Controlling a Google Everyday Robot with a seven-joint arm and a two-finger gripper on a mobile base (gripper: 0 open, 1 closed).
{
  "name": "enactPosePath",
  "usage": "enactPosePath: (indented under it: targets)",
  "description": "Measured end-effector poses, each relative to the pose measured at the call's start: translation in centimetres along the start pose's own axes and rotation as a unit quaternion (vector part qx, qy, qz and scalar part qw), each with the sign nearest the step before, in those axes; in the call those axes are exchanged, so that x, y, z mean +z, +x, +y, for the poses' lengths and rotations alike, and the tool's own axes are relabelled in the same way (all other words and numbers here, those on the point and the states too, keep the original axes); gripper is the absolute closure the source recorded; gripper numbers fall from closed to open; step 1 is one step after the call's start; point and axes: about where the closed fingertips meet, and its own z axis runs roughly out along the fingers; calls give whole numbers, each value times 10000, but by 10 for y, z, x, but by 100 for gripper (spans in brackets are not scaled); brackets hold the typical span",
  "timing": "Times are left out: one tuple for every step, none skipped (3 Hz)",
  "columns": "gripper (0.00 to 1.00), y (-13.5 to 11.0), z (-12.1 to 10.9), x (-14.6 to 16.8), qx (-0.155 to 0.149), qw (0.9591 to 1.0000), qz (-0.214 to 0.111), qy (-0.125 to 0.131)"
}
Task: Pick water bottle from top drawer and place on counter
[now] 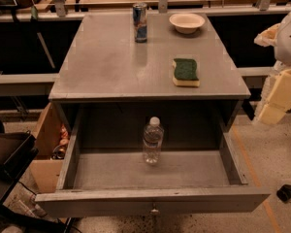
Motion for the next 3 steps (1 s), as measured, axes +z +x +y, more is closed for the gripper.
enactPosePath:
  targets:
    - [0,-1,17,29,2,9983,-572,-126]
    - [0,5,43,70,38,9901,-1398,-119]
    - [0,0,56,105,169,9730,-2298,100]
